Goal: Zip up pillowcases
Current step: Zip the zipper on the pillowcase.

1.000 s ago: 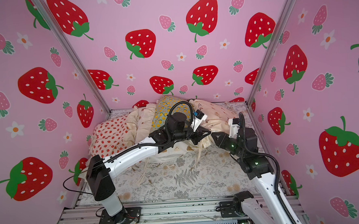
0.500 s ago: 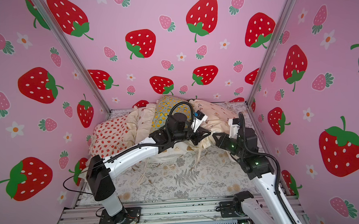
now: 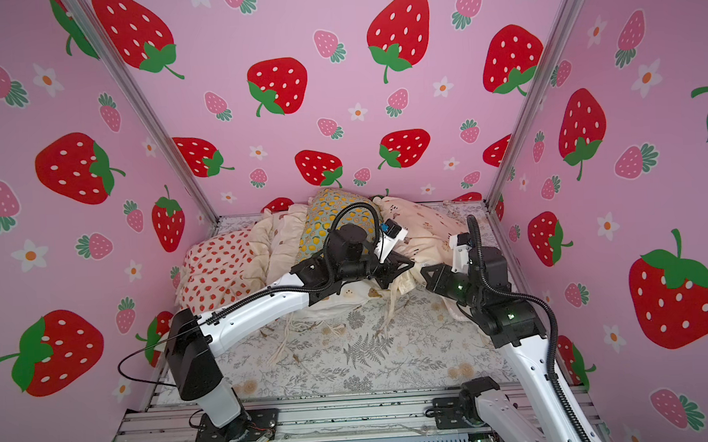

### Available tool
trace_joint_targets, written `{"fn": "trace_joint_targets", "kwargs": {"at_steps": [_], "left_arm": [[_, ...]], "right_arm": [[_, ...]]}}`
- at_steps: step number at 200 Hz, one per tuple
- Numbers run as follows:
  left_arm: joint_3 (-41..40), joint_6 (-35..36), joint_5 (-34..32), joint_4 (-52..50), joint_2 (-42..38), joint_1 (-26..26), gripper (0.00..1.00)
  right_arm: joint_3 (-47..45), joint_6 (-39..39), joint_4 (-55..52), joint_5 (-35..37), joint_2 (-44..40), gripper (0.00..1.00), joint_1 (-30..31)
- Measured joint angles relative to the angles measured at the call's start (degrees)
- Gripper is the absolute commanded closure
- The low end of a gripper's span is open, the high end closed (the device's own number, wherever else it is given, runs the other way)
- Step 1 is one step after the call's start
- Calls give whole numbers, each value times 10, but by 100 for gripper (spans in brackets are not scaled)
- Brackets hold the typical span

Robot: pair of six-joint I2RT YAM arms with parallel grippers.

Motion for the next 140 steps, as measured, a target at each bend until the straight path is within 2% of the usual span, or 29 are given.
{"fn": "trace_joint_targets", "kwargs": {"at_steps": [93, 140], "left_arm": [[-22, -24, -9, 14, -29, 13, 100], [-32, -71, -42, 30, -45, 40, 100]], "right_arm": [[57, -29, -143, 34, 27, 100, 0], [62, -43, -200, 53, 27, 100, -12]]}}
